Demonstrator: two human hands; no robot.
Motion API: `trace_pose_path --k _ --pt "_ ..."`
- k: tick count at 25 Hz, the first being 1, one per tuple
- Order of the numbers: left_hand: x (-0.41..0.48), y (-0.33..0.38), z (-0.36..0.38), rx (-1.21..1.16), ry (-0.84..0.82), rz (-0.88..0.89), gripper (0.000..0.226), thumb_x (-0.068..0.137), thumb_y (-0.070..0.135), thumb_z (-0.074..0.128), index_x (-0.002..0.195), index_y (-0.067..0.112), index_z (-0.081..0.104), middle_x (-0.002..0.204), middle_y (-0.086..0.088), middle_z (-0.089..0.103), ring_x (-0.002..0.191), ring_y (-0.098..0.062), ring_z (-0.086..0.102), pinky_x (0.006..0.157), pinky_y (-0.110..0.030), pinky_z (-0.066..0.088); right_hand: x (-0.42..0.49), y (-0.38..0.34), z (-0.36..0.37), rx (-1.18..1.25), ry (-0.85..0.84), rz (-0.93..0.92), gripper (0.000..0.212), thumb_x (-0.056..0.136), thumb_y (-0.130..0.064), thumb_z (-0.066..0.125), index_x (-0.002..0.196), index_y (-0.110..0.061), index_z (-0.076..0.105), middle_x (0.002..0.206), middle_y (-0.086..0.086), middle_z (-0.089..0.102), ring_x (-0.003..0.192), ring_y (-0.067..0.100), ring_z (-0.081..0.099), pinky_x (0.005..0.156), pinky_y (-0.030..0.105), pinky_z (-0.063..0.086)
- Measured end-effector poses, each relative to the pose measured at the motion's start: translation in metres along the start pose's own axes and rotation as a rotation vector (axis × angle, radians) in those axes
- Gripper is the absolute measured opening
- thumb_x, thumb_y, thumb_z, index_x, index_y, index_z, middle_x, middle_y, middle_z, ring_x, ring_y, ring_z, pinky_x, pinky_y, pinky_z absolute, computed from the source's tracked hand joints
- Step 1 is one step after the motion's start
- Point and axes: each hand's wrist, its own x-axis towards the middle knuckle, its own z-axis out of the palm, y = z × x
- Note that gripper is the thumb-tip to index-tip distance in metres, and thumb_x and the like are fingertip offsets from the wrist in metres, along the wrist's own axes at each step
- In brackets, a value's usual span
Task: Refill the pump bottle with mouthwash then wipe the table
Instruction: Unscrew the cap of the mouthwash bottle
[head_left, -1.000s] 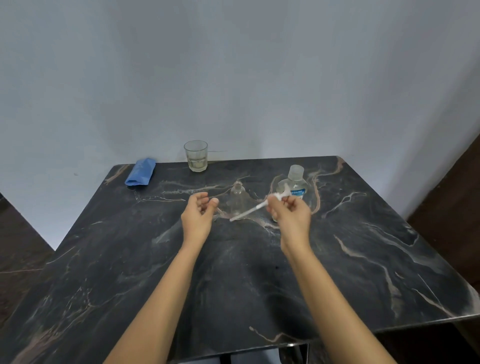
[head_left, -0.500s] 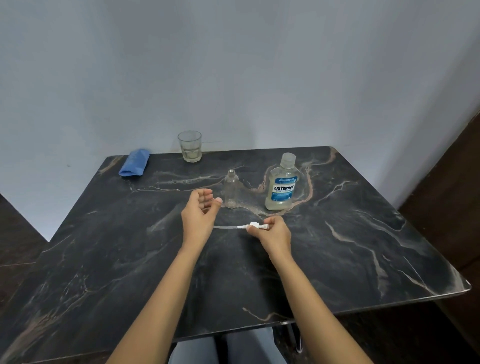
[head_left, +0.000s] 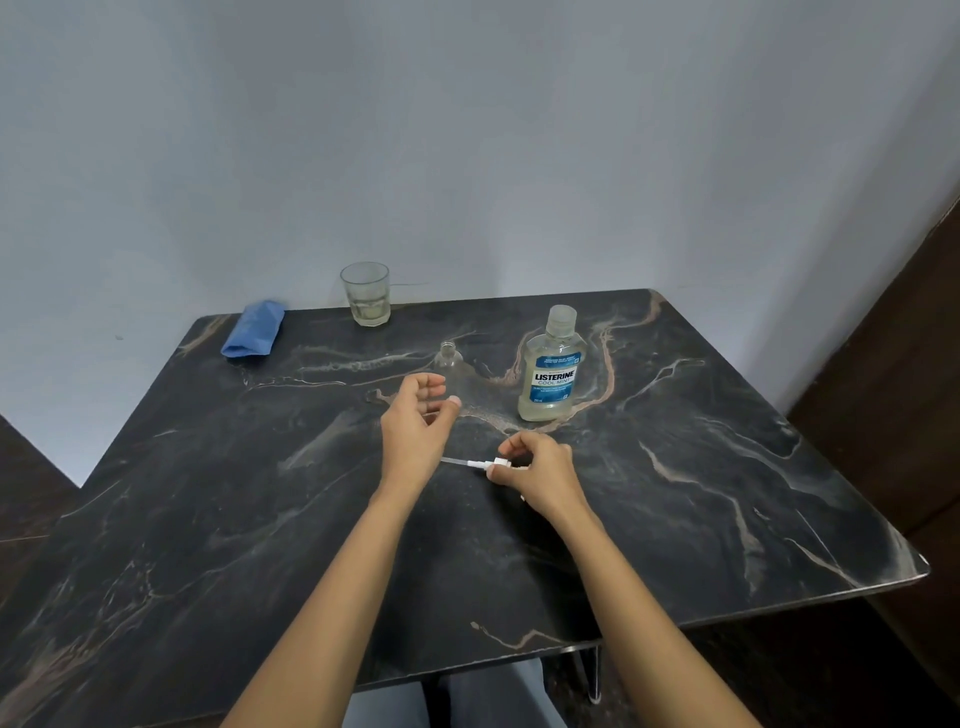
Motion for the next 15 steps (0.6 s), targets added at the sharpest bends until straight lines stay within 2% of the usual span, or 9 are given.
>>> trace_pose_path --k 1,3,5,7,9,11,13,15 --pt "0.001 0.002 0.003 -0.002 -0.008 0.005 0.023 0.086 0.013 0.069 0.106 0.018 0.059 0.101 0.006 0.065 0.083 0.002 0.063 0.072 -0.007 0.047 -0.001 -0.003 -0.004 0.031 0.026 -0.022 0.028 0.075 -0.028 0.079 0.098 -0.020 0.065 0.099 -0.003 0.062 0.104 0.013 0.047 0.078 0.021 0.043" --pt "0.005 0.007 0.009 0.001 -0.034 0.026 0.024 0.086 0.014 0.069 0.107 0.018 0.059 0.102 0.006 0.065 0.085 0.000 0.063 0.074 -0.009 0.048 0.001 -0.014 -0.019 0.152 0.222 -0.088 0.025 0.076 -0.028 0.077 0.097 -0.020 0.065 0.096 -0.004 0.064 0.092 0.010 0.056 0.069 0.009 0.042" --pt "0.010 0.015 0.019 0.006 -0.074 0.049 0.027 0.086 0.016 0.071 0.109 0.019 0.059 0.103 0.007 0.064 0.087 -0.001 0.063 0.077 -0.012 0.051 0.011 -0.030 -0.043 0.220 0.491 -0.178 0.022 0.080 -0.032 0.071 0.096 -0.021 0.061 0.093 -0.005 0.063 0.084 0.010 0.059 0.067 0.011 0.045" --pt "0.018 0.023 0.033 0.038 -0.133 0.067 0.033 0.084 0.020 0.073 0.114 0.018 0.058 0.106 0.009 0.063 0.090 -0.001 0.062 0.080 -0.013 0.052 0.028 -0.048 -0.067 0.179 0.624 -0.263 0.028 0.084 -0.044 0.064 0.099 -0.022 0.056 0.091 -0.005 0.062 0.081 0.009 0.059 0.069 0.022 0.050" --pt "0.026 0.031 0.052 0.081 -0.211 0.078 0.048 0.082 0.025 0.076 0.125 0.015 0.056 0.114 0.010 0.060 0.097 -0.003 0.059 0.081 -0.011 0.049 0.047 -0.065 -0.083 -0.056 0.641 -0.270 0.046 0.083 -0.060 0.055 0.103 -0.019 0.054 0.087 -0.006 0.060 0.076 0.011 0.058 0.063 0.027 0.046" --pt "0.035 0.036 0.070 0.114 -0.280 0.074 0.061 0.079 0.024 0.079 0.132 0.013 0.052 0.120 0.007 0.059 0.108 -0.008 0.057 0.089 -0.017 0.046 0.065 -0.079 -0.091 -0.386 0.633 -0.211 0.059 0.081 -0.071 0.047 0.101 -0.016 0.053 0.084 -0.004 0.058 0.072 0.015 0.057 0.061 0.029 0.039" --pt "0.043 0.037 0.086 0.110 -0.320 0.046 0.064 0.077 0.021 0.081 0.133 0.013 0.052 0.124 0.002 0.061 0.111 -0.010 0.056 0.091 -0.019 0.045 0.079 -0.091 -0.092 -0.637 0.606 -0.140 0.068 0.080 -0.077 0.040 0.094 -0.013 0.052 0.077 0.000 0.055 0.065 0.018 0.054 0.057 0.027 0.036" --pt "0.049 0.034 0.097 0.097 -0.335 0.022 0.056 0.078 0.021 0.080 0.128 0.015 0.055 0.119 0.003 0.063 0.106 -0.009 0.058 0.087 -0.017 0.047 0.088 -0.098 -0.091 -0.793 0.583 -0.102 0.069 0.078 -0.080 0.039 0.081 -0.012 0.050 0.060 0.000 0.045 0.050 0.015 0.043 0.048 0.024 0.028"
